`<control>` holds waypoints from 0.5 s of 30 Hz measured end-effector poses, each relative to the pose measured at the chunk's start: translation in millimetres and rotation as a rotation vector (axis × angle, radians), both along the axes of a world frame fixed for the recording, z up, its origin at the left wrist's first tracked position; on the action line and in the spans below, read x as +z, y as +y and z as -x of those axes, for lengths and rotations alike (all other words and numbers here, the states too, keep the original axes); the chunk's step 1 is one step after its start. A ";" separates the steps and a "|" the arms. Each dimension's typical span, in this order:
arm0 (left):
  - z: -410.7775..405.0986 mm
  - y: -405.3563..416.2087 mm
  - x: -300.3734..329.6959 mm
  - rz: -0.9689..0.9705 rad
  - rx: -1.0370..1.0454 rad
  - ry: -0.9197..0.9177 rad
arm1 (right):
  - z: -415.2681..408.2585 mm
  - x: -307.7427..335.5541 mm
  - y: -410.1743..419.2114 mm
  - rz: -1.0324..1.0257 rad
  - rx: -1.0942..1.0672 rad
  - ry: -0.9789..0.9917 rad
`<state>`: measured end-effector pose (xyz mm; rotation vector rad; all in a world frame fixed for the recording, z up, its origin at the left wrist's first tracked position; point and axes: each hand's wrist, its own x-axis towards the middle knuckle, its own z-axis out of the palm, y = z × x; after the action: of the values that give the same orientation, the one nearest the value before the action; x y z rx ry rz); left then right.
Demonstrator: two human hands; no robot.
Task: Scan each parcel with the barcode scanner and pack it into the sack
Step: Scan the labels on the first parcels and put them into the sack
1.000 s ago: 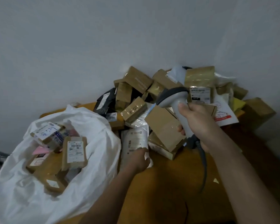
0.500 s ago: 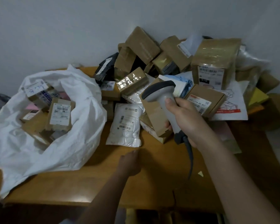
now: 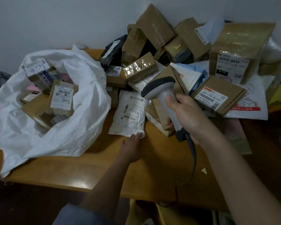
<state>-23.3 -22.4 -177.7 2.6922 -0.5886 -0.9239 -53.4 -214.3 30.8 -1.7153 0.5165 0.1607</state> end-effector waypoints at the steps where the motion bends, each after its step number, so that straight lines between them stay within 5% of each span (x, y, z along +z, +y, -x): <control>1: 3.5 0.7 -1.4 0.000 -0.005 -0.009 | -0.3 -2.0 0.6 -0.003 -0.005 0.008; 5: 12.8 7.4 1.9 0.036 -0.060 -0.029 | -3.9 -5.4 10.4 -0.015 -0.009 0.028; 9: 13.1 17.4 7.6 0.245 0.116 0.053 | -10.1 -4.5 19.6 -0.022 0.026 0.018; 12: 11.8 22.2 4.7 0.173 0.440 -0.310 | -11.4 -5.5 20.8 -0.019 0.033 0.020; 15: 0.7 25.0 1.1 0.019 0.927 -0.181 | -10.9 -6.6 20.4 -0.034 0.012 0.036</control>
<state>-24.1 2.6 -176.6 2.5654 0.5989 -0.4032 -42.5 -193.9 24.1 -1.6854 0.5273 0.2086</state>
